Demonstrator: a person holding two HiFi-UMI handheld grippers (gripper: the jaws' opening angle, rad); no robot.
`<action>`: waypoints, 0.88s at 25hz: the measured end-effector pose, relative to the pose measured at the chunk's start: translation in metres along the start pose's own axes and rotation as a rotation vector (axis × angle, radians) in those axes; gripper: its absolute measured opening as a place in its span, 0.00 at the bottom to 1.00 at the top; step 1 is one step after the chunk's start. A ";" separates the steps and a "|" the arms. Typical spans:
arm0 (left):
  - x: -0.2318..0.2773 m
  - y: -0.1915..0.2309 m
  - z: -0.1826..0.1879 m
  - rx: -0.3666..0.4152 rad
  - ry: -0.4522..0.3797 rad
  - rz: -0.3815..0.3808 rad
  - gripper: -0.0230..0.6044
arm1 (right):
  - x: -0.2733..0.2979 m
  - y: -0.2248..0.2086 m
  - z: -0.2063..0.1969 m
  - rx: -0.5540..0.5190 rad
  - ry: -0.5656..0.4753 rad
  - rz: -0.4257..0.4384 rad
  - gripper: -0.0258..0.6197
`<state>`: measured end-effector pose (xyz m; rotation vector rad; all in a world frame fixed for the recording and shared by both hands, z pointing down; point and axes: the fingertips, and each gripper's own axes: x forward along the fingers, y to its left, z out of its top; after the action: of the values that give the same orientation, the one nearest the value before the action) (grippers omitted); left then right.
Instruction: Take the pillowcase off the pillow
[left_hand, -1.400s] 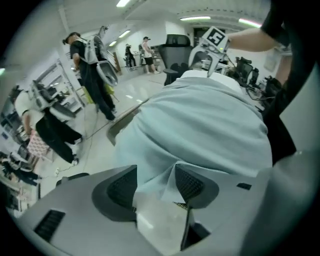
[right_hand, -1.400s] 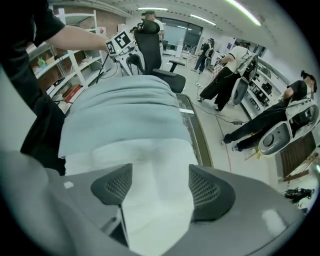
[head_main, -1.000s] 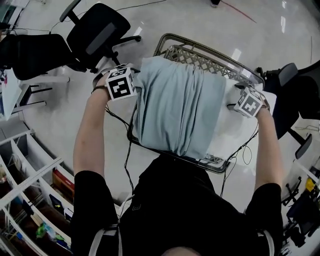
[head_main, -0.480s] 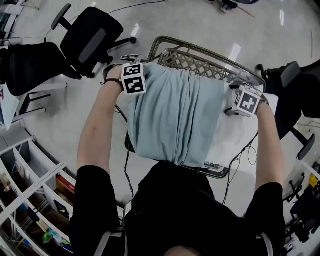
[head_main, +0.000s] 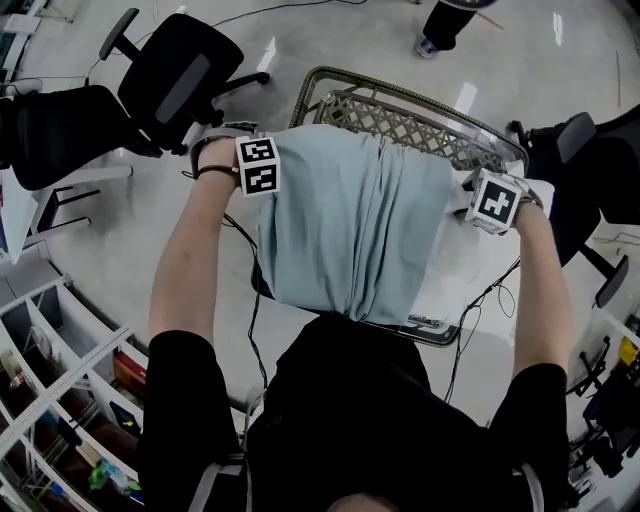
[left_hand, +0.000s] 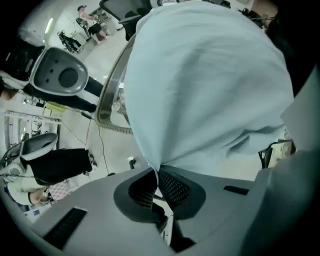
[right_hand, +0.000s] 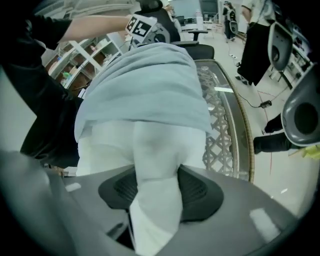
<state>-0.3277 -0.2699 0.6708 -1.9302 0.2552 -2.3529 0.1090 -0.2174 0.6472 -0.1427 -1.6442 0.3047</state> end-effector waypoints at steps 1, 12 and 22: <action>-0.004 -0.004 -0.018 -0.027 0.019 0.001 0.05 | -0.002 0.001 -0.006 0.028 -0.016 -0.002 0.40; -0.044 -0.065 -0.121 -0.219 0.031 0.054 0.05 | -0.014 0.007 -0.041 0.207 -0.123 -0.079 0.38; -0.038 -0.152 -0.159 -0.431 0.023 -0.077 0.05 | -0.009 0.010 -0.043 0.218 -0.106 -0.145 0.37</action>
<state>-0.4696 -0.1026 0.6318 -2.1161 0.7581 -2.5341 0.1521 -0.2050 0.6385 0.1590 -1.7041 0.3835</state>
